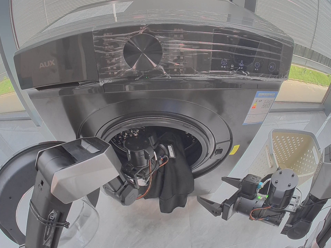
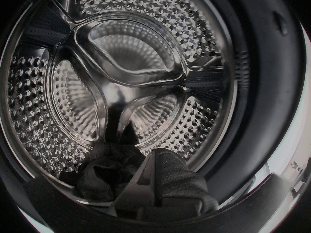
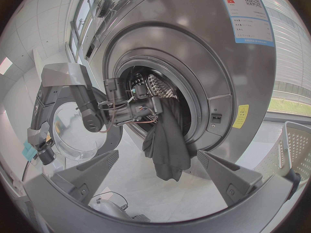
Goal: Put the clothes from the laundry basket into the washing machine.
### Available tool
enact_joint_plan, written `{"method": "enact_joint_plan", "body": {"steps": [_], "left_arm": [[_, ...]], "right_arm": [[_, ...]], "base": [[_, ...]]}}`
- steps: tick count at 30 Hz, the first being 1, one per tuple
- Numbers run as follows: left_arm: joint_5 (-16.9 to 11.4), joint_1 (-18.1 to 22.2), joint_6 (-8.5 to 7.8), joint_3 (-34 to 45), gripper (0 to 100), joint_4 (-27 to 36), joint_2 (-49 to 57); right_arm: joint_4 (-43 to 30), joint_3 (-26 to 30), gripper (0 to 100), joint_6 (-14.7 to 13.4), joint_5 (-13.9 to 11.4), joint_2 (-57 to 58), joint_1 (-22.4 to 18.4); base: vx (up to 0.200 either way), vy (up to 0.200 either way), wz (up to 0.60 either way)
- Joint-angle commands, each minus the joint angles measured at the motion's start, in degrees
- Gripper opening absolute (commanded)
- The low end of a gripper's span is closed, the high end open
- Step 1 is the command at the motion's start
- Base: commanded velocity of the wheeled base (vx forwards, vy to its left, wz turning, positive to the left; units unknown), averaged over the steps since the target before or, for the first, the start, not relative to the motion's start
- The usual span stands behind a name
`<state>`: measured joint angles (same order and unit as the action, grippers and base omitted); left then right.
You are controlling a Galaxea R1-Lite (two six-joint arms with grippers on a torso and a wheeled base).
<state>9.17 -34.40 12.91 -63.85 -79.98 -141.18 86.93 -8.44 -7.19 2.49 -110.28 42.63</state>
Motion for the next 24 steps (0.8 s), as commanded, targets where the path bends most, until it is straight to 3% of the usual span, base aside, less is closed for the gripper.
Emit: {"method": "enact_joint_plan", "body": {"steps": [1,4,7,8,10,16,24], "left_arm": [[1.99,2.15,0.80,-13.58,0,5.71,-7.80],[1.99,3.02,0.19,-19.47,0,8.53,-9.73],[3.93,4.08,0.01,-25.53,0,14.06,-11.84],[6.74,4.69,0.01,-28.87,0,16.35,-13.42],[8.15,5.66,-0.17,-31.51,0,16.61,-14.65],[8.24,7.42,-0.25,-31.33,0,15.56,-14.04],[8.32,6.72,-0.34,-29.92,0,14.86,-13.42]], "right_arm": [[0.26,-0.27,100,-0.01,-0.03,-1.96,0.00],[0.34,-0.27,100,-0.01,-0.03,-1.96,0.00],[0.43,-0.09,100,0.07,-0.03,-1.96,-0.09],[0.43,0.00,100,0.07,-0.03,-1.96,-0.09],[0.43,-0.09,100,0.16,-0.03,-1.96,-0.09],[0.34,0.09,100,0.07,-0.03,-2.05,0.00],[0.26,0.17,100,-0.01,-0.03,-2.05,0.00]], "base": [[0.000,0.000,0.00],[0.000,0.000,0.00],[0.000,0.000,0.00],[0.000,0.000,0.00],[0.000,0.000,0.00],[0.000,0.000,0.00],[0.000,0.000,0.00]]}}
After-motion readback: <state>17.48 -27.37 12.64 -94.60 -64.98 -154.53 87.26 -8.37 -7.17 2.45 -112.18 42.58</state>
